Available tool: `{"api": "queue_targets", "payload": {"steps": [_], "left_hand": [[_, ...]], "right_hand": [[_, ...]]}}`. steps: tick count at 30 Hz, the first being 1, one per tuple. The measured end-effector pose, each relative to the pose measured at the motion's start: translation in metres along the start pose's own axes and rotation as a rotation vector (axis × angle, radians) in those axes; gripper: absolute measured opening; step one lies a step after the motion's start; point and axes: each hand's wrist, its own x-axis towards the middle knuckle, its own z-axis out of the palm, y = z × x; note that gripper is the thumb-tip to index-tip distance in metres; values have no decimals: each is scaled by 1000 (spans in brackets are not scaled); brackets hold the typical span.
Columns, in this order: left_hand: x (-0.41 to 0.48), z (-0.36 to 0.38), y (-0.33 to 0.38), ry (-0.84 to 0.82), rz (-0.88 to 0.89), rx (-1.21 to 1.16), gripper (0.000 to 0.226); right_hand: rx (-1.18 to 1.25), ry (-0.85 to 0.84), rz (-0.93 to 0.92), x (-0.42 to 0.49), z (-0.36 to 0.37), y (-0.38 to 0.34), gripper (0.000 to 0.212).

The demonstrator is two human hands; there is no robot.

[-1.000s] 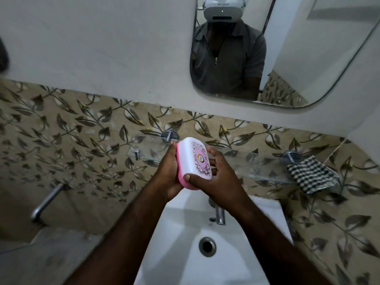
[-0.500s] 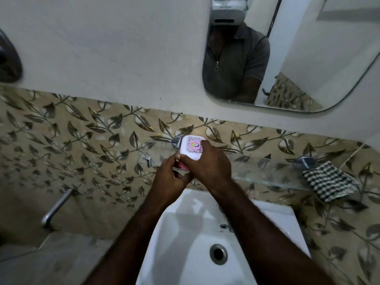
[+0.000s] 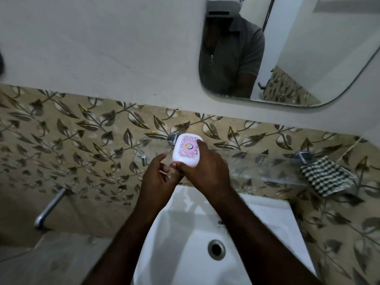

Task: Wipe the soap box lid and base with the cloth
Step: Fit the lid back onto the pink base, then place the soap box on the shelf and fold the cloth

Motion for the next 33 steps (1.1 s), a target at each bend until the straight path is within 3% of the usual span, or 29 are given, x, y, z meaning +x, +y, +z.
{"api": "queue_targets", "payload": {"steps": [4,7,10,14,18,21,25,28,31,33], "left_hand": [[-39,14,-1,117,37,-216,11],[-65,55,22,-44,128,-273,11],[-73,106,57,-311,272,-251,7],[-74,166,93,-525,417,-213,7],[-75,207,113,-610,381,-206,11],[-83,224,119,-664,332,-228,12],[-88,233,117,-686,273,-227,16],[-95,229,114,-665,215,-251,26],[-109,223,109,-671,188,-280,66],[-120,224,104,-734,36,-392,75]], "right_hand": [[117,226,11,-1,-31,41,75],[77,315,106,0,-62,90,51],[-46,368,205,-5,-90,139,43],[-238,178,201,-16,-124,200,64],[-291,-19,241,-35,-150,248,95],[-289,-30,169,-44,-157,269,82],[-55,173,48,-49,-166,275,44],[169,323,146,-60,-178,262,25],[594,404,215,-79,-182,242,24],[933,361,246,-93,-171,237,26]]}}
